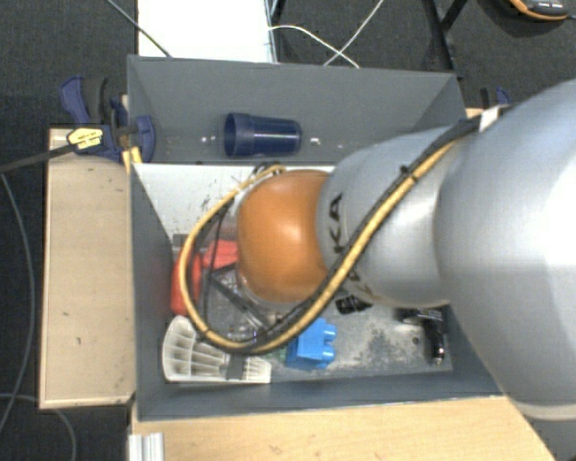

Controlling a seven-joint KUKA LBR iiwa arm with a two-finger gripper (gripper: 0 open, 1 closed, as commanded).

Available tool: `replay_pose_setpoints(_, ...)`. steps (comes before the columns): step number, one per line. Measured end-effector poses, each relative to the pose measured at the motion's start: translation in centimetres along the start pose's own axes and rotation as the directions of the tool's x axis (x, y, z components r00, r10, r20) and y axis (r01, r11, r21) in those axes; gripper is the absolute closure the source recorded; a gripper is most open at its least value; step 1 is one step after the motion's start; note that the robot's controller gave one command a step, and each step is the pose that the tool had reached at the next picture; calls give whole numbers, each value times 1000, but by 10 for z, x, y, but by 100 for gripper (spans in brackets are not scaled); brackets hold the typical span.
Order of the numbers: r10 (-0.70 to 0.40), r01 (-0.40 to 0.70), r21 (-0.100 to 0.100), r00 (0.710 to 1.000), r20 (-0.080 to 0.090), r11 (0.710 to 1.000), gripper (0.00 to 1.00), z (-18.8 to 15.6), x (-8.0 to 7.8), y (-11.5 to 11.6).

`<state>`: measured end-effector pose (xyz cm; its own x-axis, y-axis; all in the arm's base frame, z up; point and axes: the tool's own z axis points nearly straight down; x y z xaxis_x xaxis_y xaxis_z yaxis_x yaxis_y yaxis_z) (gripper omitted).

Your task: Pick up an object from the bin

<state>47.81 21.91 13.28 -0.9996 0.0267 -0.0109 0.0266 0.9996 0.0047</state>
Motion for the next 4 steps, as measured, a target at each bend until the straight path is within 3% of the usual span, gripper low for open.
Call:
replay_pose_setpoints(1,113,-112,6,994,-10,994,0,33,1,-8)
replay_pose_setpoints(2,-115,115,-2,993,3,993,0,61,0,-21)
replay_pose_setpoints(3,264,-264,5,964,-5,964,100,61,-5,-30)
replay_pose_setpoints(4,264,-264,5,964,-5,964,100,61,-5,-30)
